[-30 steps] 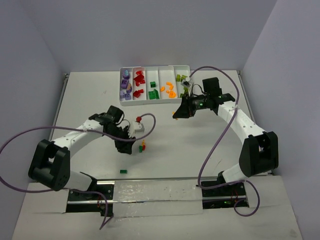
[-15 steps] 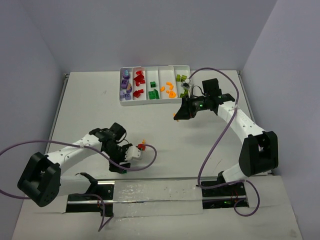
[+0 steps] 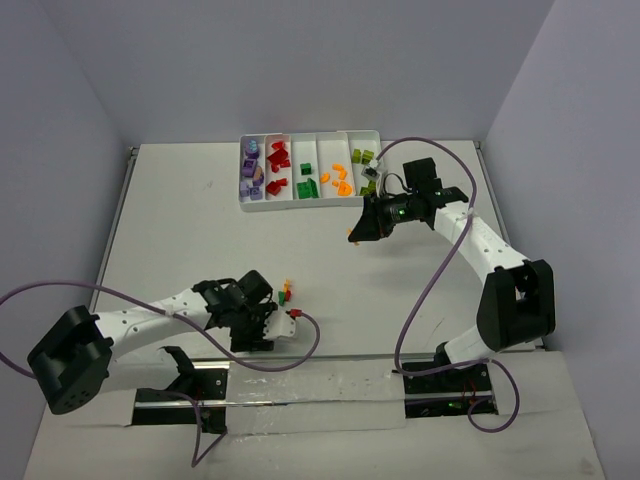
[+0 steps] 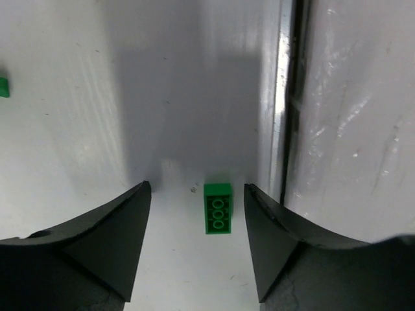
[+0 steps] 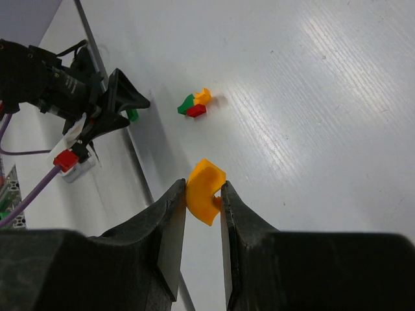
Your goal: Sort the legos into containers by color
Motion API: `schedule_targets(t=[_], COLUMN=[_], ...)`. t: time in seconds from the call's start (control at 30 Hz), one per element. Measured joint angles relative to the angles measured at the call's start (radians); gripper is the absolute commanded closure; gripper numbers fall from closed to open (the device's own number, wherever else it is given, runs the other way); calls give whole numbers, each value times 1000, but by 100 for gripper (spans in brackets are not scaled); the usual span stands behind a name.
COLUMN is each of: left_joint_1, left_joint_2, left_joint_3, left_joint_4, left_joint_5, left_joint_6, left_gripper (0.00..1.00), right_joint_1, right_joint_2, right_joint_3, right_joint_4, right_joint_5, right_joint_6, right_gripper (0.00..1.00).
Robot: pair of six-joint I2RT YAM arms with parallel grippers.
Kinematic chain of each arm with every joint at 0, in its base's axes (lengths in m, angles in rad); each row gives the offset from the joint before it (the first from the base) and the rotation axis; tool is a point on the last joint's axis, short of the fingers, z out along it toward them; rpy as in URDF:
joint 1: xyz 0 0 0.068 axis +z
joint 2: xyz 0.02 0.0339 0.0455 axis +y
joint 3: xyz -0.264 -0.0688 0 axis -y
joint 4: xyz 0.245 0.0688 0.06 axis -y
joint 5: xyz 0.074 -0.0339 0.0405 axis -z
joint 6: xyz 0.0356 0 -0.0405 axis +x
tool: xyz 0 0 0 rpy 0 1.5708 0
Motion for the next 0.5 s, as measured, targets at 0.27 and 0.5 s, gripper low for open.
schedule_targets(t=[0.27,0.5], left_joint_1=[-56,-57], left_joint_2=[-2,16], left_joint_3=[-13,-7], left_joint_4=[74,99], left_joint_5=[-71,-103], left_joint_6=[-71,-92], left_gripper=[71,97], right_joint_1=[-4,-5], right_joint_2=[11,34], right_joint_3=[1,1], right_joint_4=[-21,-40], right_joint_5=[8,8], right_joint_6=[-9,-13], right_gripper=[100,100])
